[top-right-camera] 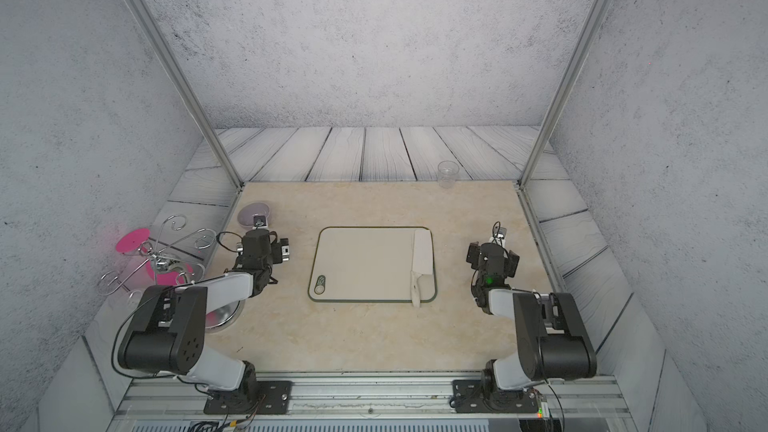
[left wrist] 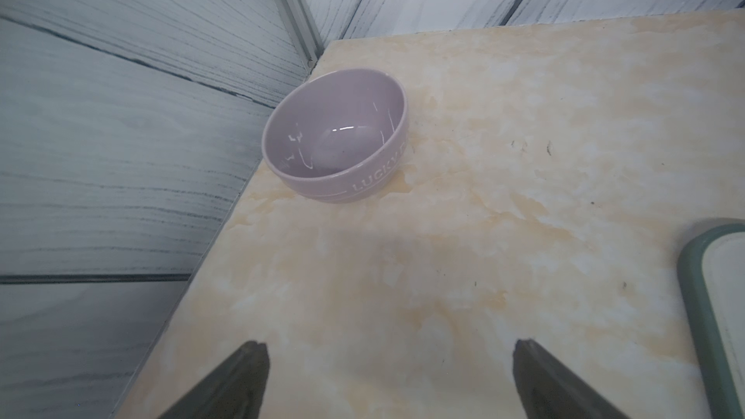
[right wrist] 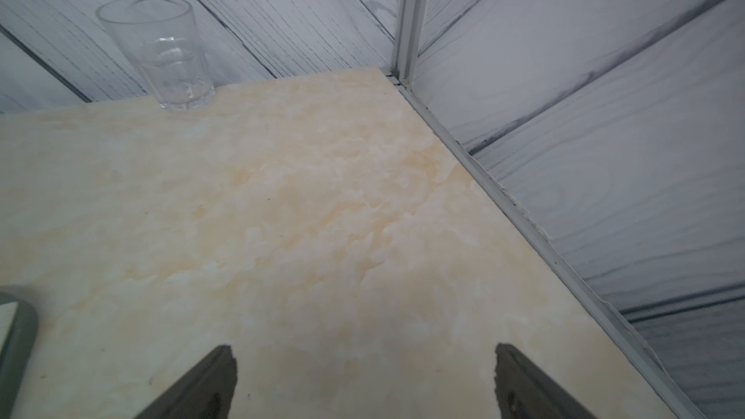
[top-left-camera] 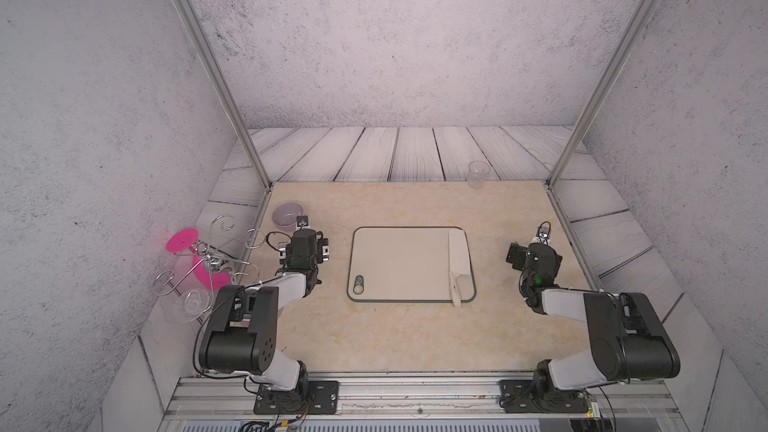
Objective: Align the knife with the edge of the cutting board
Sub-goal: Reset both arms
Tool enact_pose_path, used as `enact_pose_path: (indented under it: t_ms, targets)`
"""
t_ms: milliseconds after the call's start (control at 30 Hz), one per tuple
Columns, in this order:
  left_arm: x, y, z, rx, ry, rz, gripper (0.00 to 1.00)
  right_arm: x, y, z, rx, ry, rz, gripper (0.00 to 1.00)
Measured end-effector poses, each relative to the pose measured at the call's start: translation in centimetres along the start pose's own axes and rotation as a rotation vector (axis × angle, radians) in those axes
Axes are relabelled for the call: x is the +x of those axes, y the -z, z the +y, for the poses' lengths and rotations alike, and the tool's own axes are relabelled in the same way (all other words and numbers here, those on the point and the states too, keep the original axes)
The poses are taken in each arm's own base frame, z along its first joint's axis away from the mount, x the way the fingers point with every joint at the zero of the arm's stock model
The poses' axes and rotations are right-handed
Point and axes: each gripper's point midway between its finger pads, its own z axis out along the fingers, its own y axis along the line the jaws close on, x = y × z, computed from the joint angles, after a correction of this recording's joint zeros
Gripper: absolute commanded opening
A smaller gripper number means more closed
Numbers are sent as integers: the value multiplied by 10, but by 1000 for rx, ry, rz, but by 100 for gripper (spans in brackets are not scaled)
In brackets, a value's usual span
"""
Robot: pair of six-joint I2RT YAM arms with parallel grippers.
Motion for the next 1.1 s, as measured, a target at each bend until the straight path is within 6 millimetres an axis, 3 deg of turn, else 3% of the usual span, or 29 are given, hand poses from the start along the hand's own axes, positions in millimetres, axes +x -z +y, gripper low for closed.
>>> enact_pose_path:
  t_ms: [133, 467, 1100]
  targets:
    - [-5, -1, -1, 46, 23, -40, 100, 14, -4, 12, -66, 40, 39, 99]
    - [15, 6, -12, 159, 23, -94, 100, 9, -5, 21, -113, 57, 31, 99]
    - [9, 7, -16, 181, 27, -119, 100, 10, -5, 21, -115, 58, 34, 99]
